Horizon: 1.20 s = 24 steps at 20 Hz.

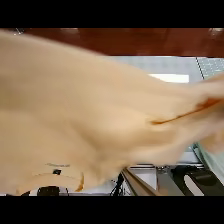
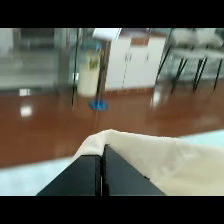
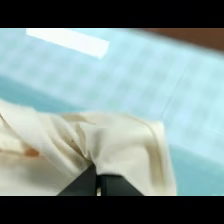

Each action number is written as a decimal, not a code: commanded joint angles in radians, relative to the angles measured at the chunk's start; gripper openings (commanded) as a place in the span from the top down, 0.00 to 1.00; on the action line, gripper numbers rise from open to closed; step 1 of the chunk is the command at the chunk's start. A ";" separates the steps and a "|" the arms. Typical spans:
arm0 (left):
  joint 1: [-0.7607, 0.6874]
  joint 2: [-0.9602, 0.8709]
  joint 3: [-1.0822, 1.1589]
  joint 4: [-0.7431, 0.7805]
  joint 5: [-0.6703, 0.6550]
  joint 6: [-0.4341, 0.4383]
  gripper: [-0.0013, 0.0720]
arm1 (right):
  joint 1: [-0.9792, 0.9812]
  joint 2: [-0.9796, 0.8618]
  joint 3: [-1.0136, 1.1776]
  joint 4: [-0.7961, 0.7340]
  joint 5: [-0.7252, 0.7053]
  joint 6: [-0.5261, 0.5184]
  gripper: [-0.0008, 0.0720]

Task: Fold the shirts.

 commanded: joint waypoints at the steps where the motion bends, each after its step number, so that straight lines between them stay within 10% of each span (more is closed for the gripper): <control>1: -0.002 -0.011 -0.248 -0.069 -0.096 -0.003 0.95 | -0.001 0.140 -0.518 0.095 -0.077 0.053 0.96; 7: -0.061 -0.252 -0.583 -0.107 0.133 0.104 0.95 | -0.001 0.093 -1.102 0.190 -0.624 0.047 0.96; 11: -0.145 -0.534 -0.486 -0.109 0.327 0.103 0.95 | -0.046 -0.230 -0.972 0.204 -0.893 0.006 0.96; 17: -0.278 -0.871 -0.353 -0.224 0.373 0.103 0.95 | -0.203 -0.732 -0.629 0.459 -0.834 -0.082 0.95; 18: -0.296 -0.896 -0.351 -0.247 0.371 0.102 0.90 | -0.229 -0.780 -0.593 0.520 -0.818 -0.090 0.89; 20: -0.316 -0.920 -0.349 -0.232 0.296 0.105 0.03 | -0.282 -0.832 -0.531 0.585 -0.745 -0.137 0.11; 24: -0.175 -0.913 -0.335 0.109 -0.111 0.011 0.02 | -0.476 -0.811 -0.444 0.396 -0.467 -0.230 0.13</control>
